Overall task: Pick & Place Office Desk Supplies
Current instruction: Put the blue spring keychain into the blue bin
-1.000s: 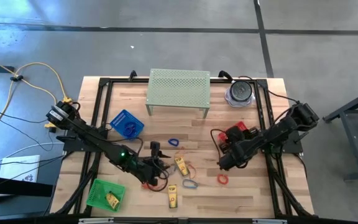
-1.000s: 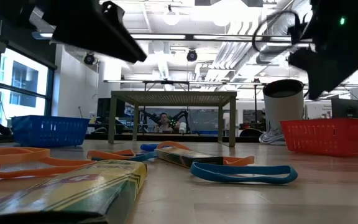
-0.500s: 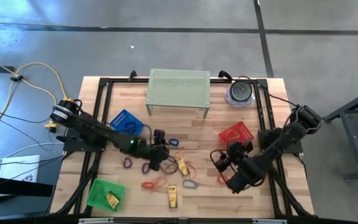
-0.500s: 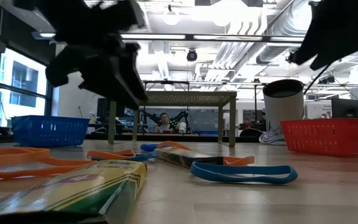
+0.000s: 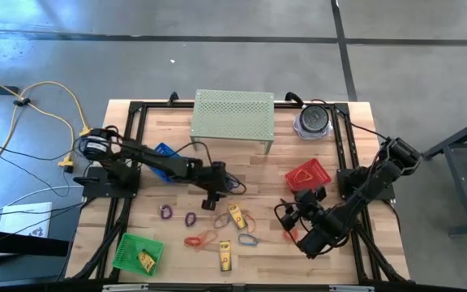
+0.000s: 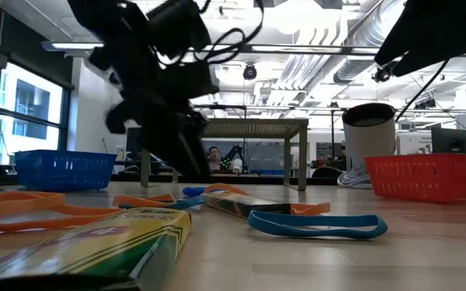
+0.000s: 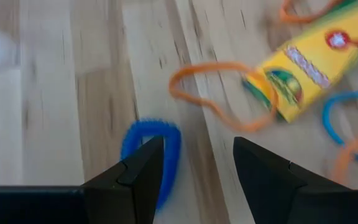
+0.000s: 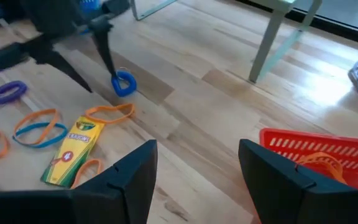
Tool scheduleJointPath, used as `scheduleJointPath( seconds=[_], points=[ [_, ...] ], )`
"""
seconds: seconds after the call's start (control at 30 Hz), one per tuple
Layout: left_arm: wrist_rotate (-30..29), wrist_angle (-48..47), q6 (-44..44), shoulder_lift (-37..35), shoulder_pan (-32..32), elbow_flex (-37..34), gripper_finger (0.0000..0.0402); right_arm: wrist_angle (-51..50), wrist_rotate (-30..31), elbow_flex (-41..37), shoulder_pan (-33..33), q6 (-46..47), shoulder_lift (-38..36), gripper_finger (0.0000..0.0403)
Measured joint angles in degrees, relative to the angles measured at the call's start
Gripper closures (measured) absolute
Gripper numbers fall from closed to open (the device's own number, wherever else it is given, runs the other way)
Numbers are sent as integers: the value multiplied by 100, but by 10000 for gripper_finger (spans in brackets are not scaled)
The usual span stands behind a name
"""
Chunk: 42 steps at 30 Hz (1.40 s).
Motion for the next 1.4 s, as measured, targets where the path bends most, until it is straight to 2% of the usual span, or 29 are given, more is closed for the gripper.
scheduleJointPath(
  seconds=[0.27, 0.53, 0.87, 1.0, 1.13, 1.27, 1.4],
  points=[
    [-205, 294, 95, 359, 16, 9, 216, 464, 32, 0, 0, -508, 0, 188],
    [-505, 301, -105, 361, 62, 4, 216, 947, -23, 0, -41, -1012, 2, 188],
    [23, 27, -621, 493, 343, 33, 218, 1703, -26, 0, -39, -1886, 2, 188],
    [-11, -22, -620, 506, 327, 28, 251, 1783, -26, 0, -39, -1942, 2, 188],
    [-141, -46, -583, 558, 266, 26, 316, 1786, -26, 0, -39, -1942, 2, 188],
    [-516, -66, -446, 557, 107, 22, 384, 1891, -30, 0, -39, -2029, 2, 188],
    [-963, -146, -472, 360, -143, 17, 389, 2160, -32, 0, -39, -2364, 2, 188]
  ],
)
